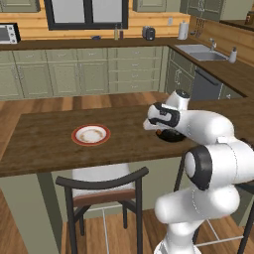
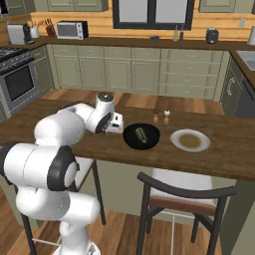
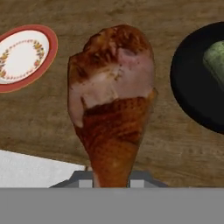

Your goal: Pick the chicken drumstick and cucumber from their plates and place them in the bowl. Then put the bowl in the fridge.

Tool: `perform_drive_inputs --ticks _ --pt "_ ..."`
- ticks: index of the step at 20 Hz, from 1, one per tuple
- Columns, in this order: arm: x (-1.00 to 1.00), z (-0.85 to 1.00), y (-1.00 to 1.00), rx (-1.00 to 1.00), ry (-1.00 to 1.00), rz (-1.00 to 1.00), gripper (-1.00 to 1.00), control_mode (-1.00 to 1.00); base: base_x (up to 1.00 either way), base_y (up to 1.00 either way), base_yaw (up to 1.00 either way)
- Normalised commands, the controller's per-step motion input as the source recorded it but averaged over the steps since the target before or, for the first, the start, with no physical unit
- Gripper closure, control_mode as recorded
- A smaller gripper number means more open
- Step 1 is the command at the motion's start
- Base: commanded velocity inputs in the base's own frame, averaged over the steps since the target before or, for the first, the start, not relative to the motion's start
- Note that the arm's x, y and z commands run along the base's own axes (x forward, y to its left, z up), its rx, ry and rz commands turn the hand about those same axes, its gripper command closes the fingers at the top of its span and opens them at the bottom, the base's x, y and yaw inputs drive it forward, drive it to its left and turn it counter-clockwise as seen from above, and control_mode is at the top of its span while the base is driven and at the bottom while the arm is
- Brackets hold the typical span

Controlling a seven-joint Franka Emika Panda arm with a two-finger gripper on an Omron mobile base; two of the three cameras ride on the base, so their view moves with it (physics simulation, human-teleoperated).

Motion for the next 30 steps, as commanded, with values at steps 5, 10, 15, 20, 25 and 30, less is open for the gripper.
perform_drive_inputs --ticks 5,10,15,20,25,30 --pt "0.41 0.16 -1.0 -0.01 0.31 0.0 1.0 -1.0 0.0 0.0 0.0" --pt "0.45 -0.28 -0.88 -0.04 0.15 0.08 1.0 -1.0 0.0 0.0 0.0" --pt "0.2 -0.8 -0.08 -0.11 0.07 0.16 1.0 -1.0 0.0 0.0 0.0" --pt "0.46 -0.53 0.06 -0.06 0.07 0.15 1.0 -1.0 0.0 0.0 0.0" --pt "0.62 -0.07 -0.08 0.0 0.12 0.14 1.0 -1.0 0.0 0.0 0.0" --pt "0.34 -0.25 -0.02 0.0 0.11 0.15 1.0 -1.0 0.0 0.0 0.0"
